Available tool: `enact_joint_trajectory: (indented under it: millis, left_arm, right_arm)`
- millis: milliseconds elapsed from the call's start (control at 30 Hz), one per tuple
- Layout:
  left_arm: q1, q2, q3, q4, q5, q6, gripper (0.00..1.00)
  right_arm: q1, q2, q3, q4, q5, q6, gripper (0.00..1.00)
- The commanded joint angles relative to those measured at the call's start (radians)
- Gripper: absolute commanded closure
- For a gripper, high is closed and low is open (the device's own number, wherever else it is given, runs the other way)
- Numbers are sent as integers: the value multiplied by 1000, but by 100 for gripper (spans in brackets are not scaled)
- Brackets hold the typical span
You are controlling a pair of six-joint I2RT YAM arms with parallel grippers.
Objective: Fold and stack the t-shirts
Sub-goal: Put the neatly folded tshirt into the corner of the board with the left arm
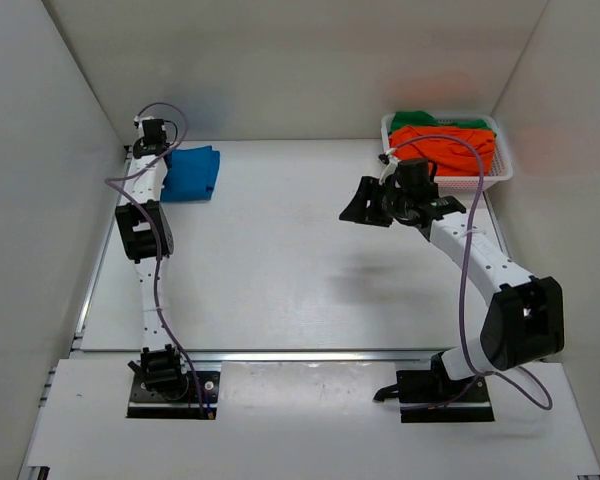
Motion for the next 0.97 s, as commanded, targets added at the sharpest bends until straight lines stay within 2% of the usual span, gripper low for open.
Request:
enact_joint_trajectory:
  millis: [0, 33, 67, 133, 167, 200, 233, 300, 333, 433, 567, 700, 833, 933]
  left_arm:
    - [16, -26, 16, 142, 35, 1, 83]
    - [20, -37, 14, 167, 43, 0, 78]
    - [17, -44, 7, 173, 54, 0, 58]
    - [19, -66, 13, 183, 48, -6, 36]
    - [19, -86, 7, 174, 25, -13, 13]
    - [19, -96, 11, 154, 11, -29, 1]
    - [19, -122, 5, 126, 3, -51, 1]
    - [30, -175, -5, 60, 11, -112, 1]
    - [33, -214, -24, 10, 26, -155, 1]
    - [25, -351, -137, -44, 178, -201, 1]
    - [-53, -642, -512, -31, 204, -203, 1]
    - [-208, -933, -879, -17, 238, -125, 1]
    - [-379, -1170, -1151, -14, 174, -120, 2]
    - [-406, -1342, -1373, -29, 259, -155, 1]
  right_arm:
    - [34, 25, 59, 42, 12, 3, 49]
    - [37, 25, 60, 45, 20, 11, 49]
    - [40, 26, 65, 43, 15, 12, 50]
    - [55, 26, 74, 40, 21, 21, 50]
    - [57, 26, 80, 36, 31, 23, 49]
    - [58, 22, 88, 28, 37, 20, 50]
    - [60, 19, 91, 20, 47, 18, 44]
    - [62, -1, 89, 12, 77, 21, 26]
    - [52, -11, 86, -12, 112, 29, 1]
    - [-1, -63, 12, -3, 127, 47, 1]
    - [-60, -121, -47, -33, 146, 41, 1]
    - [-79, -194, -104, -81, 117, 11, 0]
    - [-83, -303, -203, -69, 98, 7, 1]
    - [-69, -400, -289, -72, 121, 9, 1]
